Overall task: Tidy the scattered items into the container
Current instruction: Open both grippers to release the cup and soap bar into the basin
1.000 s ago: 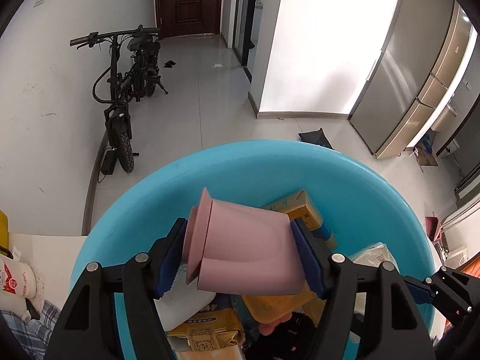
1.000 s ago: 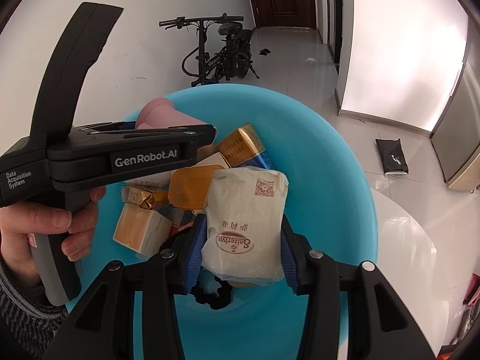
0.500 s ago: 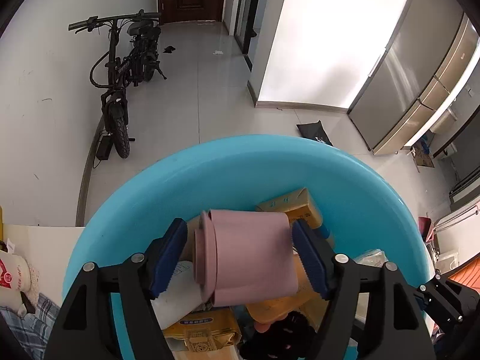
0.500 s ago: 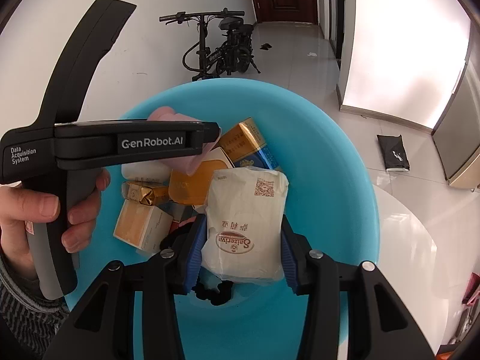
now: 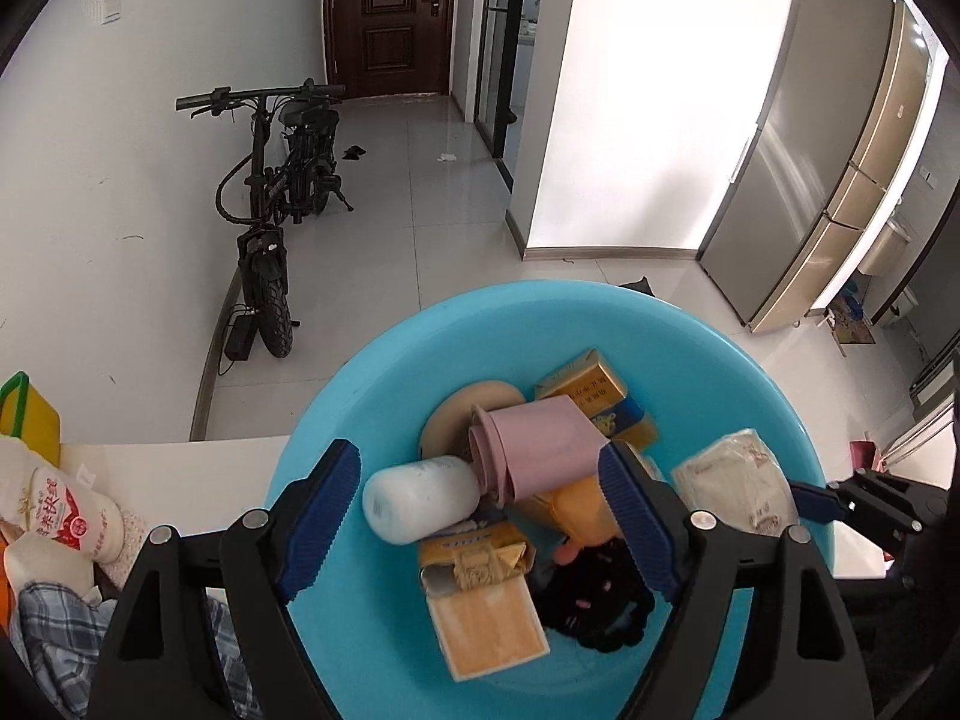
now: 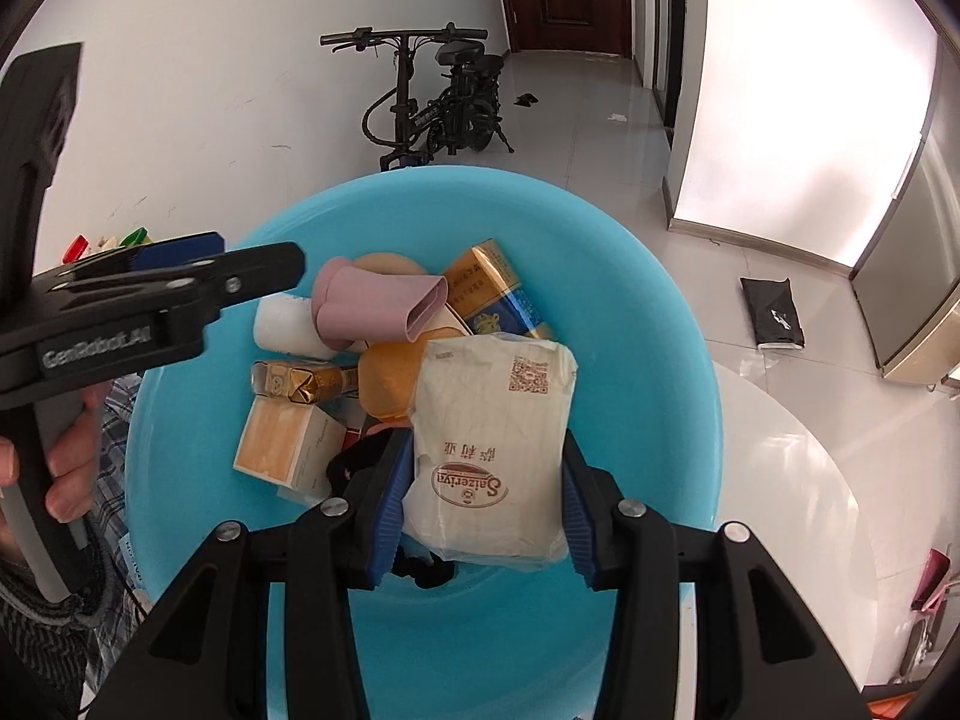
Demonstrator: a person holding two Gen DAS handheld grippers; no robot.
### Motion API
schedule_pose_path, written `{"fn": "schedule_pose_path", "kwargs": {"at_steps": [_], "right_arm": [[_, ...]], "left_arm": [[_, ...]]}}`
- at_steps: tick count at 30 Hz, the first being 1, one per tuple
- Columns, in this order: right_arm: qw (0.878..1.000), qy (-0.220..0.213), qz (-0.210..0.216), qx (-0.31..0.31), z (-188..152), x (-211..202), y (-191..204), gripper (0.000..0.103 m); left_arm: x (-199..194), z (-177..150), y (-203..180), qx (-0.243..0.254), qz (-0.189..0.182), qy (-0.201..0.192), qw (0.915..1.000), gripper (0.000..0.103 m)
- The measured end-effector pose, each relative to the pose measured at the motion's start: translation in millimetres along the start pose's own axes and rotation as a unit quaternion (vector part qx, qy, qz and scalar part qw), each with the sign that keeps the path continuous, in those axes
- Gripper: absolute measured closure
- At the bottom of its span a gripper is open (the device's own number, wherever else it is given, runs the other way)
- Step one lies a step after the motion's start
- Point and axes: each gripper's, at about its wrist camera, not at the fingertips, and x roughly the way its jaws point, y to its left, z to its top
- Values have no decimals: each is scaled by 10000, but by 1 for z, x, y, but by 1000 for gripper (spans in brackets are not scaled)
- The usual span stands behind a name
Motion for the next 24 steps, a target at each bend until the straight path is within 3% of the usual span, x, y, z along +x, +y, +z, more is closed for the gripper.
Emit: {"fn": "schedule_pose_path", "kwargs": {"at_steps": [8, 12, 16, 21, 24], "right_arm": [[10000, 27, -32, -30, -6, -3, 6, 59], [9999, 80, -75, -17, -7, 7, 7, 59], [9997, 52, -250, -54, 2, 13, 7, 59], [9990, 202, -391, -46, 25, 29, 0, 59], [9963, 277, -801, -167, 35, 39, -2, 59]], "left_arm": [[-55, -43, 2, 120, -84, -139, 9998, 19], [-67, -49, 0, 417, 155, -167, 9989, 19], [-68, -45, 6, 537, 406, -318, 9972, 19], [-57, -48, 5, 580, 319, -209, 9976, 18], [-49, -50, 2, 605, 223, -184, 9978, 18]]}}
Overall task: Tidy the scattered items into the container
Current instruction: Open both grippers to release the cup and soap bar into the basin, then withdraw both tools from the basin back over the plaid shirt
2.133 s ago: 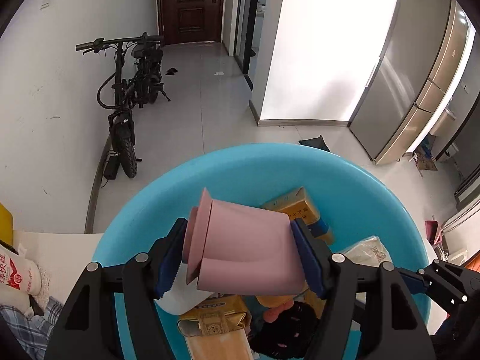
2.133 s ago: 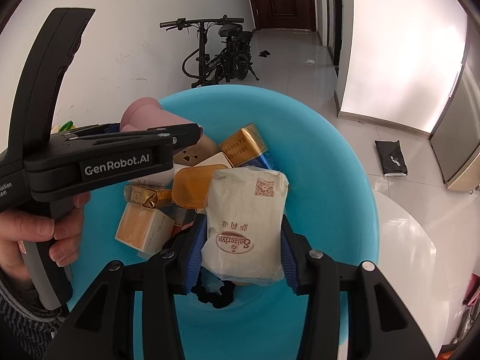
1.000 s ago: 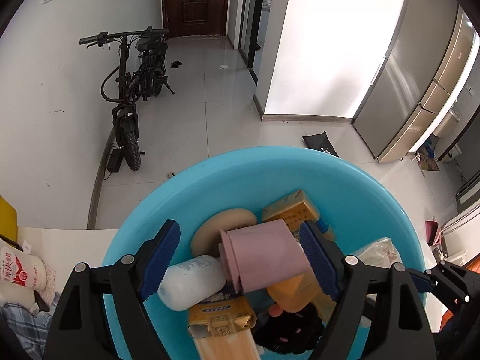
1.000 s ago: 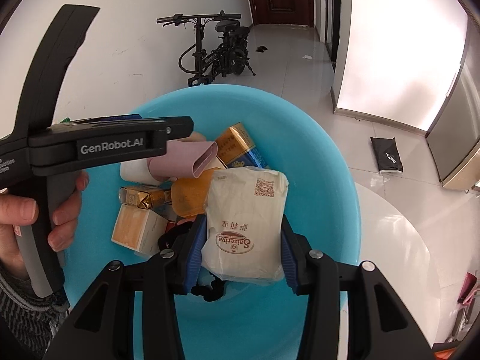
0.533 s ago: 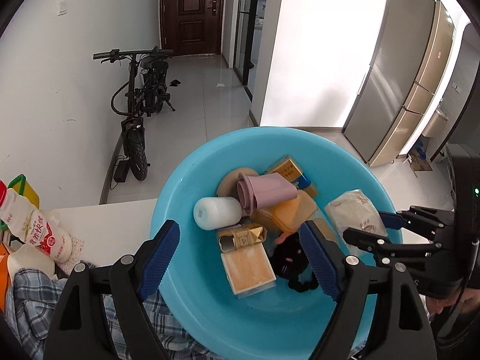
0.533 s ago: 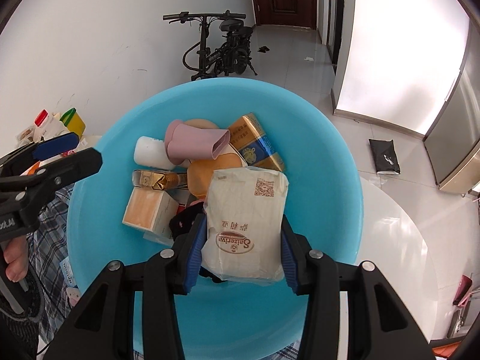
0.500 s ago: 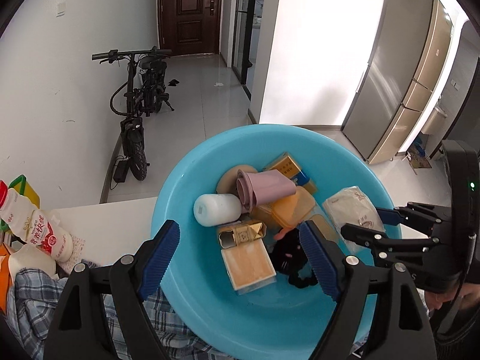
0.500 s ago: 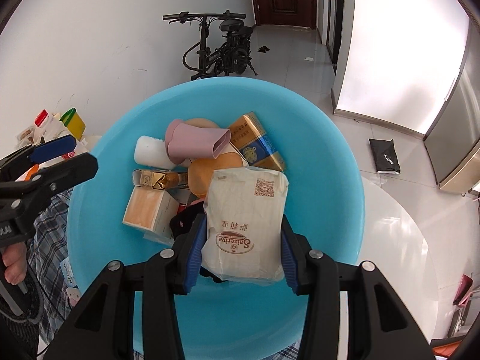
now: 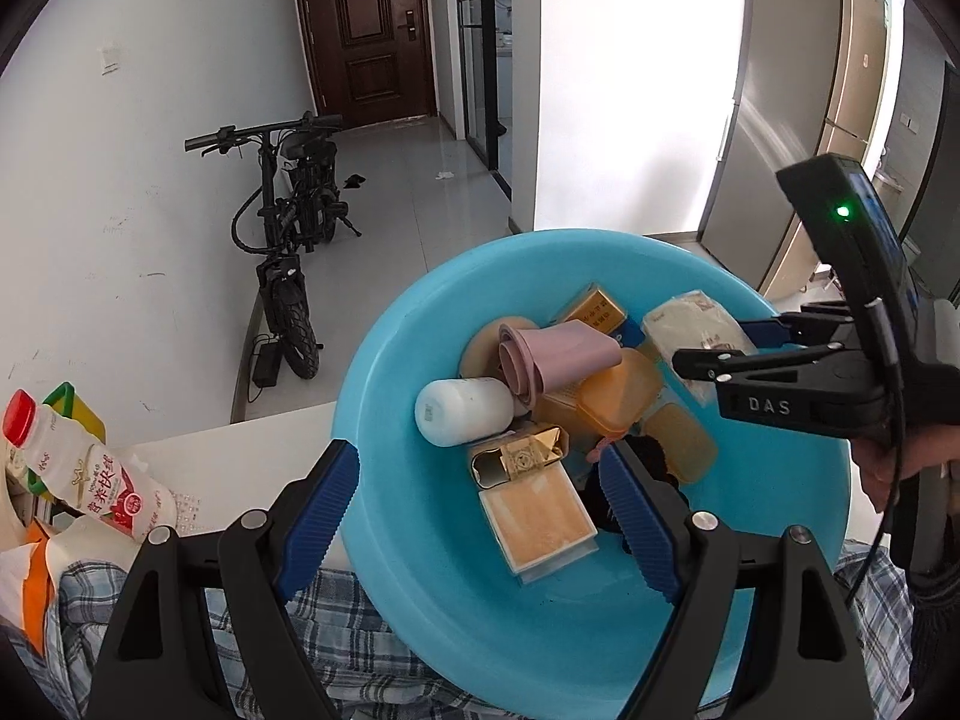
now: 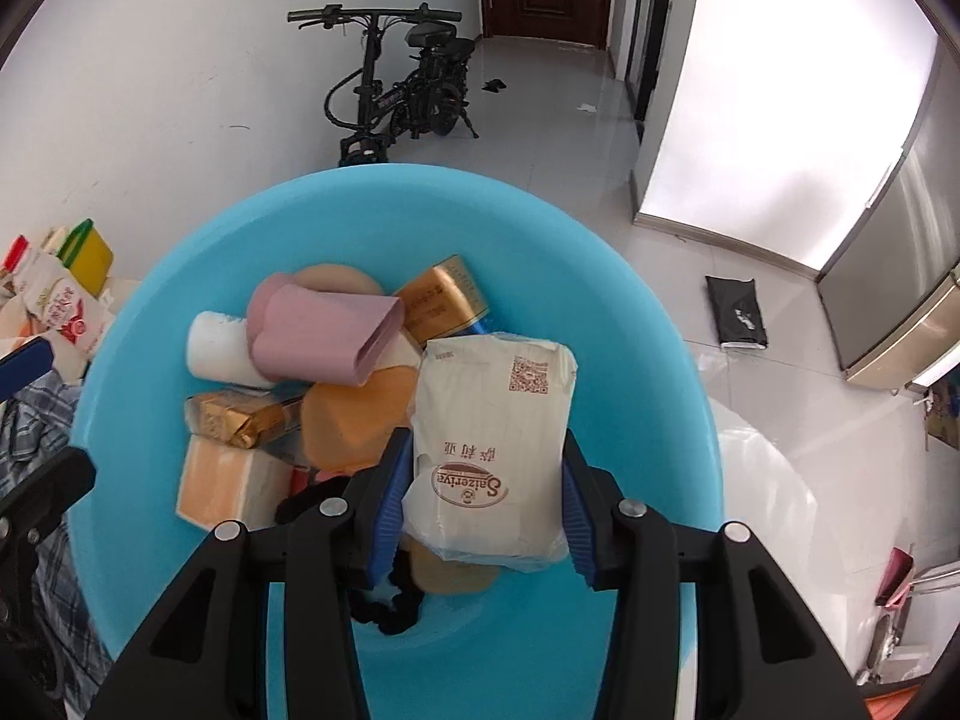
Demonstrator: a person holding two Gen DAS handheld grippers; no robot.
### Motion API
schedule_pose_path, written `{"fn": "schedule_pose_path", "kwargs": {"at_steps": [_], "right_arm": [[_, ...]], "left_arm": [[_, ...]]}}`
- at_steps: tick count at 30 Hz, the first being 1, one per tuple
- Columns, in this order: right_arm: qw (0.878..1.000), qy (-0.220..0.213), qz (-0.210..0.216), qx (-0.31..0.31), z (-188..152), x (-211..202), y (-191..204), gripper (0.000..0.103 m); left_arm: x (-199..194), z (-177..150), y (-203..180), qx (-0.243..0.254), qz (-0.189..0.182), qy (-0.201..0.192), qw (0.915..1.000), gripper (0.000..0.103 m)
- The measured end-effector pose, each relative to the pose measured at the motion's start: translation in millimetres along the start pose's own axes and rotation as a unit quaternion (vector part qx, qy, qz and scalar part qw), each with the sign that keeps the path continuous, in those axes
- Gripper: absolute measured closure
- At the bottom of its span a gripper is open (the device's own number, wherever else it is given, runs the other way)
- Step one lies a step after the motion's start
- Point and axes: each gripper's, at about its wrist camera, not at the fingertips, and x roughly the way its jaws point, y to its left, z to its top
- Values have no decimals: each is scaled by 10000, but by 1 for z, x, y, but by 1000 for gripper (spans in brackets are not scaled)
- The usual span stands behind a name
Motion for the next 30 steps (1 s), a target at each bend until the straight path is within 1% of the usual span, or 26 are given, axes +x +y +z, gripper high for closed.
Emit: {"fn": "schedule_pose_path", "kwargs": {"at_steps": [2, 7, 12, 15, 17, 19, 22, 24, 28, 30], "right_arm": [[9999, 75, -112, -46, 2, 5, -2, 59], [9996, 186, -147, -152, -1, 12, 0, 58], [9997, 190, -86, -161, 0, 14, 2, 57], [9998, 155, 14, -118, -1, 7, -1, 50], [9999, 44, 104, -110, -2, -1, -1, 41], [9998, -85, 171, -114, -4, -10, 1, 35], [9996, -191, 165, -114, -7, -26, 4, 34], [9994, -248, 208, -125, -10, -40, 7, 34], [9981, -452, 366, -183, -25, -73, 16, 34], [9966, -656, 473, -157, -37, -92, 18, 33]], "left_arm": [[5, 0, -1, -32, -77, 9, 10000, 18], [18, 1, -3, -246, -288, 77, 9993, 18], [24, -1, -4, -232, -281, 118, 9993, 18], [23, -4, 0, -232, -223, 129, 9994, 18], [21, -6, 3, -258, -181, 122, 9994, 18], [18, -9, 8, -345, -173, 106, 9992, 18], [12, -13, 14, -507, -239, 132, 9983, 18], [5, -16, 15, -488, -252, 153, 9984, 18], [-18, -25, 13, -291, -74, 68, 9995, 18], [-31, -32, 14, -286, -41, 35, 9996, 18]]}}
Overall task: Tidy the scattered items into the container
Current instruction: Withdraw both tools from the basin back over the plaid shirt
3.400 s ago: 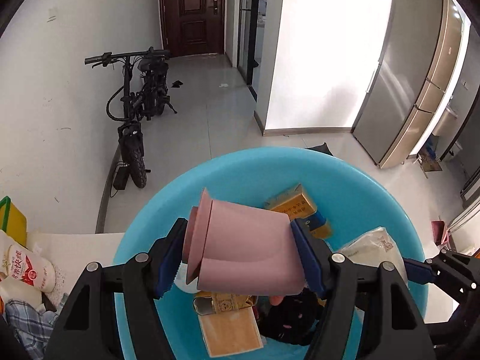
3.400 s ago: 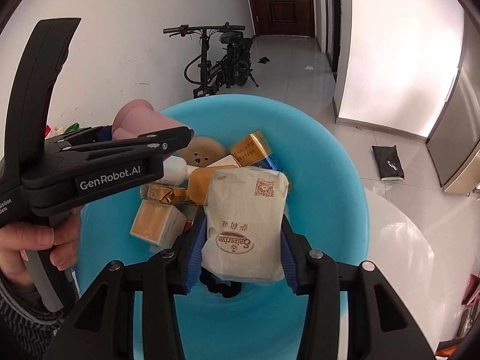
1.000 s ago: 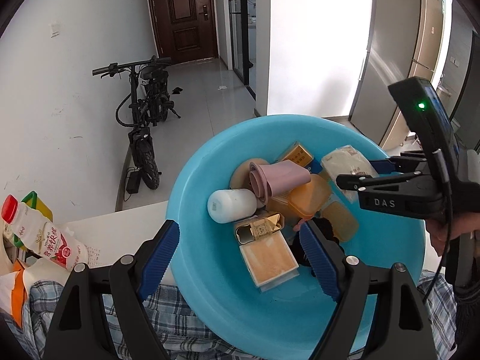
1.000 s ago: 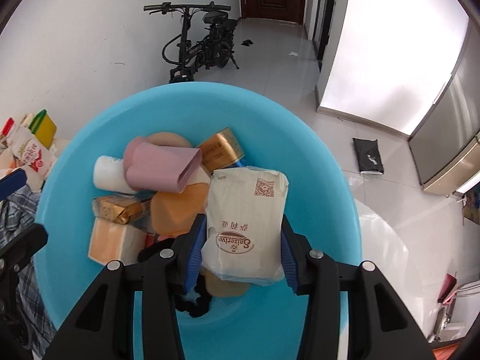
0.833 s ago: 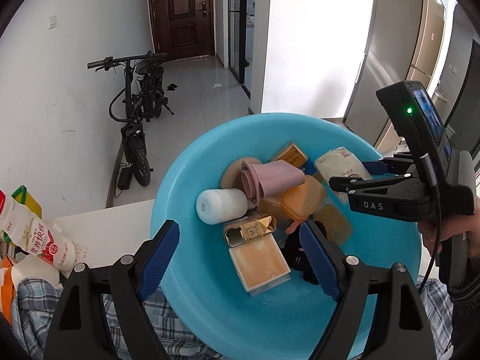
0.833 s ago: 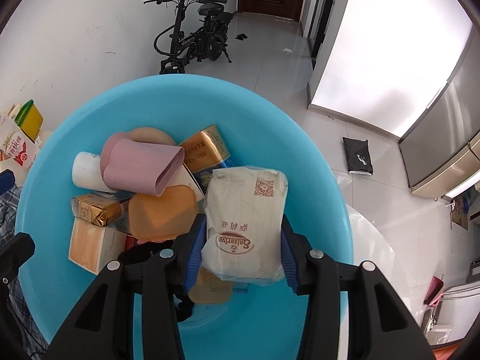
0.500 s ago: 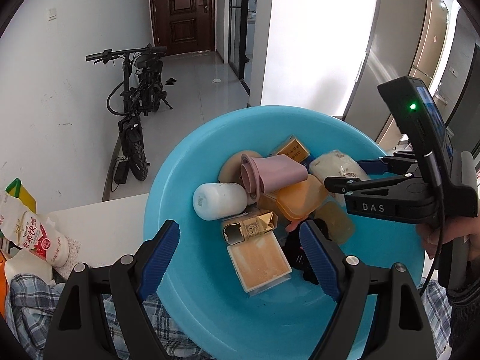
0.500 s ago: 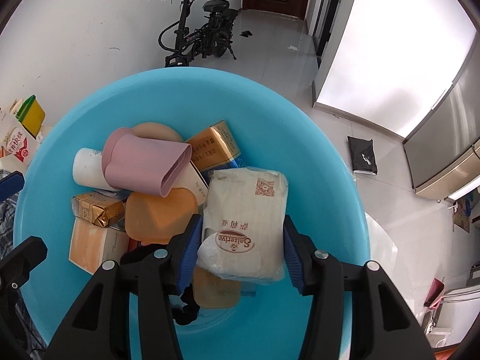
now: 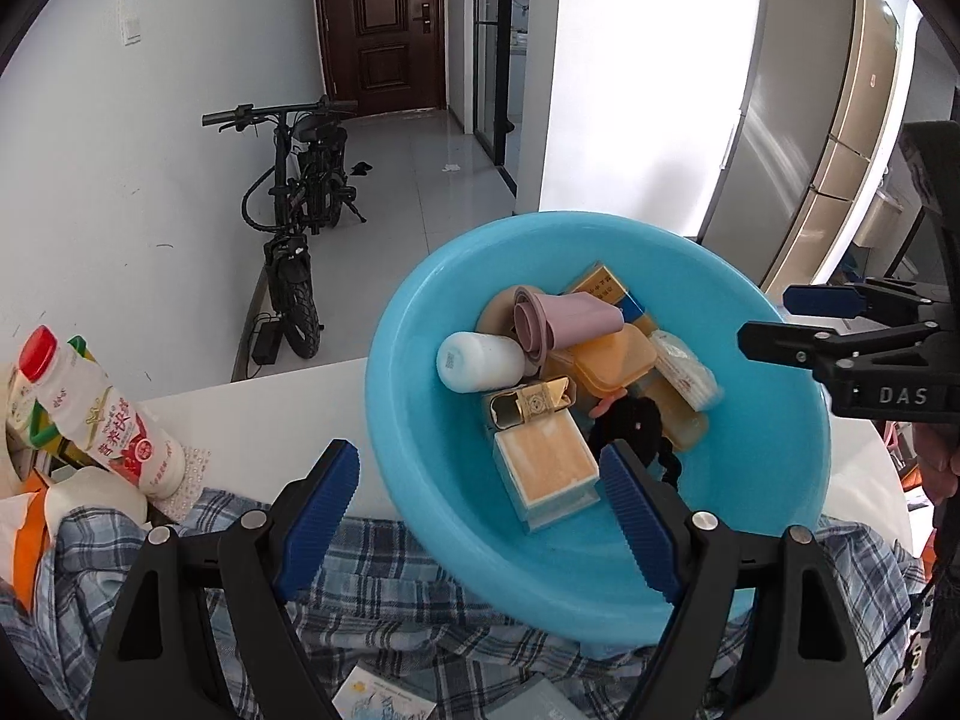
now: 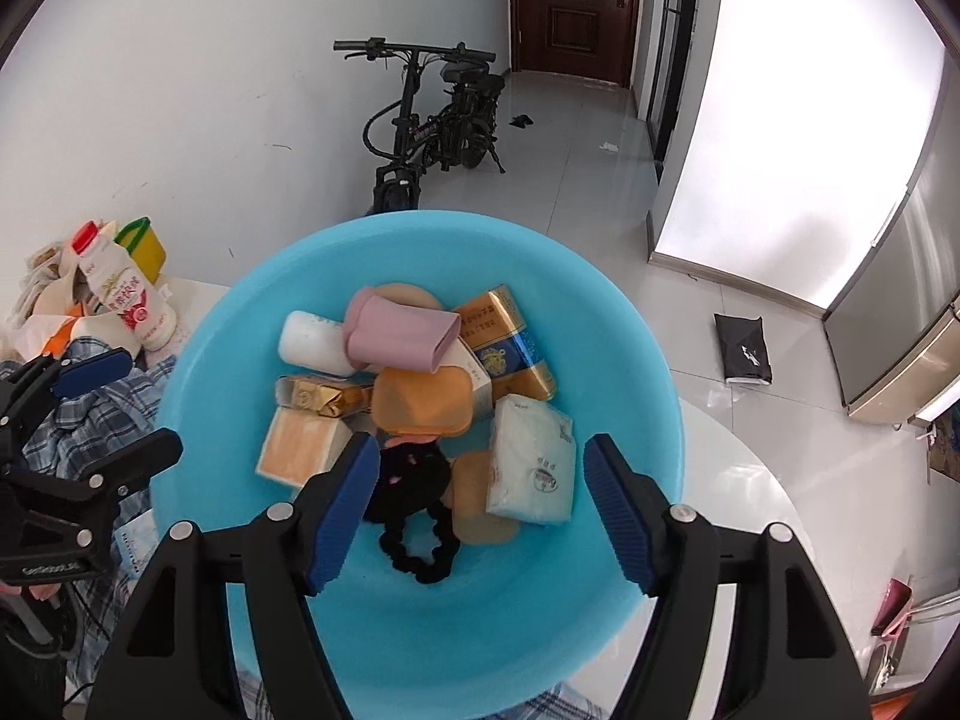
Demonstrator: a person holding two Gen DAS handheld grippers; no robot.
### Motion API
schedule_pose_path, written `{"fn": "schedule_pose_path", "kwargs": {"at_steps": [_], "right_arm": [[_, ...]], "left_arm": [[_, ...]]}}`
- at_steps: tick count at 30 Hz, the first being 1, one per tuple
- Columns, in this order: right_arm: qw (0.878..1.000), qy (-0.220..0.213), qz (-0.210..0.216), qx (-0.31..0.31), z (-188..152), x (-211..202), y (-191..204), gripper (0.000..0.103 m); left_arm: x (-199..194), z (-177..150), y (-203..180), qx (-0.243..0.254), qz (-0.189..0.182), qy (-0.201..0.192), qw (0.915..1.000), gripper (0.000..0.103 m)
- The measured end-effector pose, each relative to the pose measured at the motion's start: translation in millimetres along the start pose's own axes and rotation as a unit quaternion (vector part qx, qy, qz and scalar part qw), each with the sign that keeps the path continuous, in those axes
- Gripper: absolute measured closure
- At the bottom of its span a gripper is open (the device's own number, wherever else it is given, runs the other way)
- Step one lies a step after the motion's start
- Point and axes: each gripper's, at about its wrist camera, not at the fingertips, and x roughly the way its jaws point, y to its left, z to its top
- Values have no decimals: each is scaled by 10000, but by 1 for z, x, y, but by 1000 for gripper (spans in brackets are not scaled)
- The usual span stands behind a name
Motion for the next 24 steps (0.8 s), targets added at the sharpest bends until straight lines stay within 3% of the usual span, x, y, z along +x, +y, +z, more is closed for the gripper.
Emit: {"fn": "schedule_pose_path", "kwargs": {"at_steps": [2, 10, 15, 19, 24], "right_arm": [[9996, -211, 121, 113, -11, -17, 2, 30], [9983, -297, 465, 175, -68, -59, 31, 30], [9970, -466, 618, -13, -104, -95, 55, 30], [9957, -583, 711, -149, -133, -120, 72, 27], [9943, -626, 828, -244, -170, -141, 91, 26]], "left_arm": [[-14, -12, 3, -98, -48, -17, 9999, 18], [-70, -60, -2, -94, -92, -179, 9998, 18], [-109, -87, -5, 17, -264, -505, 9984, 0], [-136, -109, -5, 29, -203, -784, 9967, 0], [-162, -141, -5, 59, -112, -811, 9966, 0]]}}
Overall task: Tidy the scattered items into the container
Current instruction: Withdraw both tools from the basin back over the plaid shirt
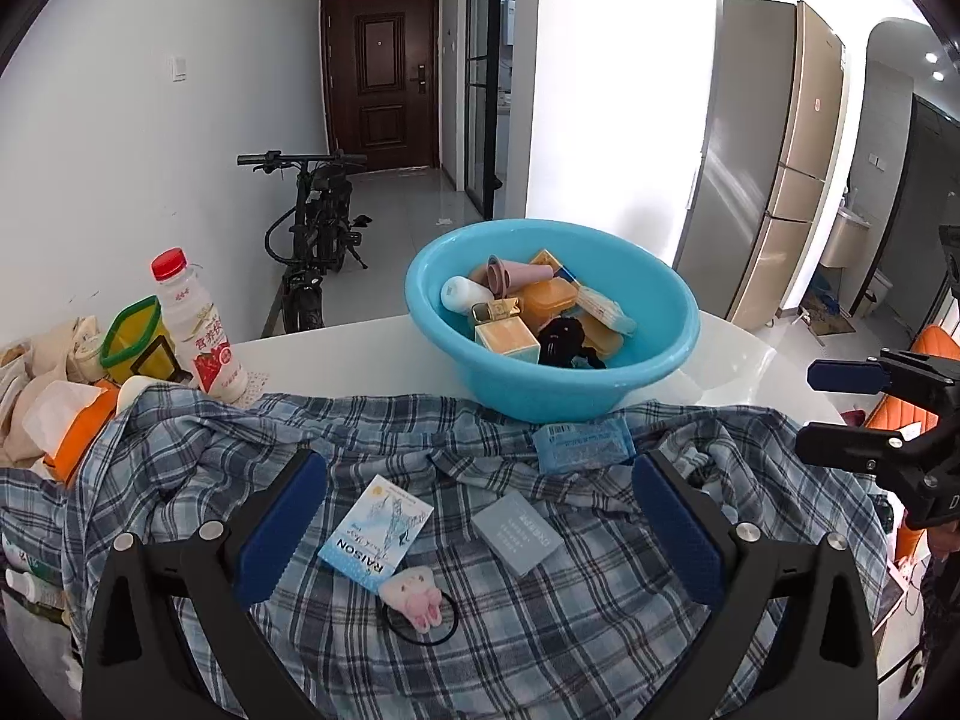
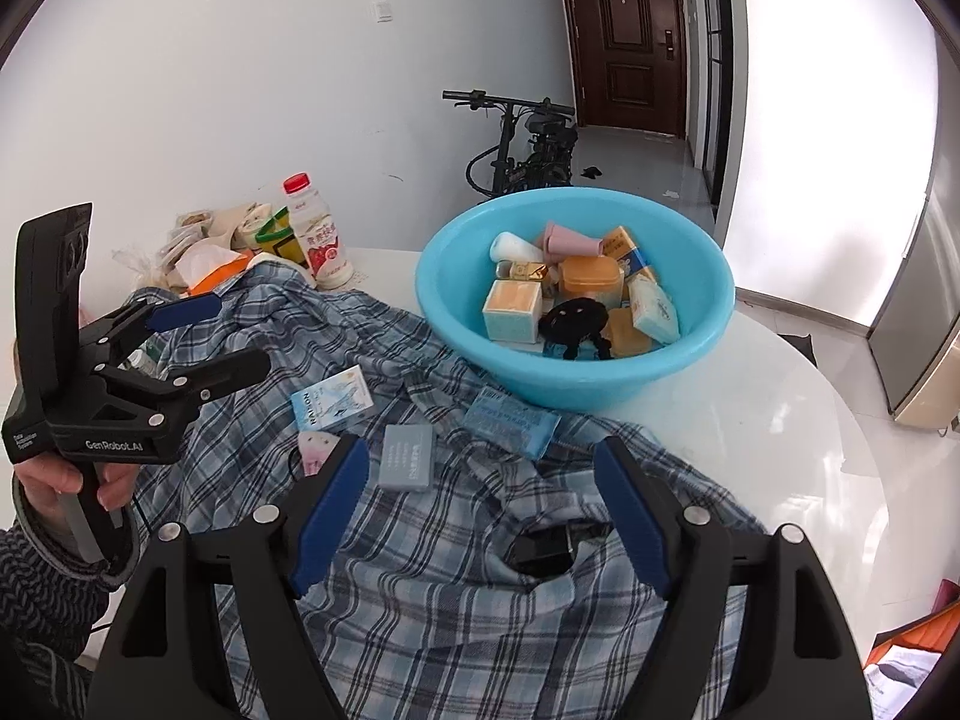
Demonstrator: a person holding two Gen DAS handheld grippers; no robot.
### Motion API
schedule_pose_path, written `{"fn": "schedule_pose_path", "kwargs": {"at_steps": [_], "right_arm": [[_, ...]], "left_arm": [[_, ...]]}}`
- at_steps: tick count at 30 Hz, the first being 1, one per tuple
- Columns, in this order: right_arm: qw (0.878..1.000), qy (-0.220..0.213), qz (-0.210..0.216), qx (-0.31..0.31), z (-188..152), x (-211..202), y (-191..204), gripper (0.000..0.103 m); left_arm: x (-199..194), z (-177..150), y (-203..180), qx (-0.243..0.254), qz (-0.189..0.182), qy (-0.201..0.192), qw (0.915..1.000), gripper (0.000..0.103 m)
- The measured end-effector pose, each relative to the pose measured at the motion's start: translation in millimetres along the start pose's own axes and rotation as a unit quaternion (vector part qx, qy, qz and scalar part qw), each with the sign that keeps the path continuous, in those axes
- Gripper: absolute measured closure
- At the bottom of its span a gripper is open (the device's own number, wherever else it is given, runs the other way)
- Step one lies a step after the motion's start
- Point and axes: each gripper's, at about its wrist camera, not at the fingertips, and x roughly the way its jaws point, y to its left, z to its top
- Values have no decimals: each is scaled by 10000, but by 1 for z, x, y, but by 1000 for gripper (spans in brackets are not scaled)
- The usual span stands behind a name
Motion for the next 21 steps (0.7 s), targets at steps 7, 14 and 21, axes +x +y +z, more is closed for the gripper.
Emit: {"fn": "schedule_pose_path", "kwargs": {"at_steps": [7, 14, 21], "right_arm": [[9993, -223, -236, -176, -58, -19, 27, 21], [9987, -250, -331, 292, -108, -21, 25, 20], [9969, -225, -484, 582, -140, -17, 20, 17]], "left_arm": [[-23, -47, 0, -200, -248, 246, 9992, 0], [-18, -86, -2, -376, -110, 384, 9985, 0], [-4, -124, -10, -291, -103, 715, 9970, 0]]}}
